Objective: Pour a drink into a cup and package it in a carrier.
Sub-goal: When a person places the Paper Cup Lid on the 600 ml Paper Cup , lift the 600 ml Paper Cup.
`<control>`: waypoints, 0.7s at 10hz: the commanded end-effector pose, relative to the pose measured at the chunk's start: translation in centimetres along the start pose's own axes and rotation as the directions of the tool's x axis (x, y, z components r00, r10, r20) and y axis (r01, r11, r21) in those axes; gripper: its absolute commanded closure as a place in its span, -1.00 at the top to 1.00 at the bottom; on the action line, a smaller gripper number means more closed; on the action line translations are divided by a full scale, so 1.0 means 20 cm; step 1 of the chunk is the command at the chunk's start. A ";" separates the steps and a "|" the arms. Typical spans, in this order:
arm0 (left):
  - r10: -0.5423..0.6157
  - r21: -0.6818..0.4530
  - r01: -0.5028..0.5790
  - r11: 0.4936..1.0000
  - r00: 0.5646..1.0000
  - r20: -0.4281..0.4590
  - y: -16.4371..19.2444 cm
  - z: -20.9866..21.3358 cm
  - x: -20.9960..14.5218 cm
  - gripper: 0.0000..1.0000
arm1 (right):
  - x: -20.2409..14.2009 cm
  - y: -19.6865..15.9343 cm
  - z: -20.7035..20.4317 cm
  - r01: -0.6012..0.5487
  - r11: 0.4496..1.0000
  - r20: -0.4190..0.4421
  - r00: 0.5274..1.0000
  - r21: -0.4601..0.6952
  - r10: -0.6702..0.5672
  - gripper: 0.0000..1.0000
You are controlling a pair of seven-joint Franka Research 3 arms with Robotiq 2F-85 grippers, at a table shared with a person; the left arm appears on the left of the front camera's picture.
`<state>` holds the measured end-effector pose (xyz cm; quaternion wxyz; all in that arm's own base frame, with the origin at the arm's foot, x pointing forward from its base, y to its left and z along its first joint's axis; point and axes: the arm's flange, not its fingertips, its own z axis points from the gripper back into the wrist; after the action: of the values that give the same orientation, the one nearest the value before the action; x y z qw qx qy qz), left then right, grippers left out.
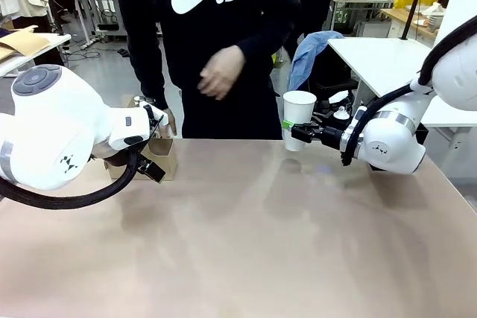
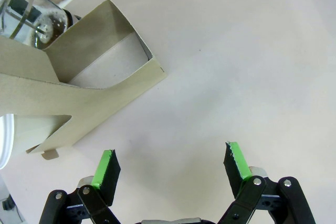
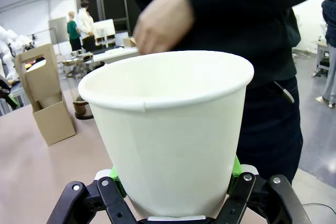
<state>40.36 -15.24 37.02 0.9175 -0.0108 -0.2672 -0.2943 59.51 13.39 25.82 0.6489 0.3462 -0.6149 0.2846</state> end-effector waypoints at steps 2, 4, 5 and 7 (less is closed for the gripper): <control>0.002 -0.002 -0.002 1.000 1.000 0.001 0.00 0.00 0.00 1.00 | 0.02 0.01 -0.01 -0.002 1.000 -0.003 1.000 -0.003 0.002 0.61; 0.002 -0.002 -0.002 1.000 1.000 0.001 0.00 0.00 0.00 1.00 | 0.02 0.01 -0.01 -0.002 1.000 -0.003 1.000 -0.003 0.002 0.61; 0.002 -0.002 -0.002 1.000 1.000 0.001 0.00 0.00 0.00 1.00 | 0.02 0.01 -0.01 -0.002 1.000 -0.003 1.000 -0.003 0.002 0.61; 0.002 -0.002 -0.002 1.000 1.000 0.001 0.00 0.00 0.00 1.00 | 0.02 0.01 -0.01 -0.002 1.000 -0.003 1.000 -0.003 0.002 0.61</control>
<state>40.36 -15.24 37.02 0.9175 -0.0108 -0.2672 -0.2943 59.51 13.39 25.82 0.6489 0.3462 -0.6149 0.2846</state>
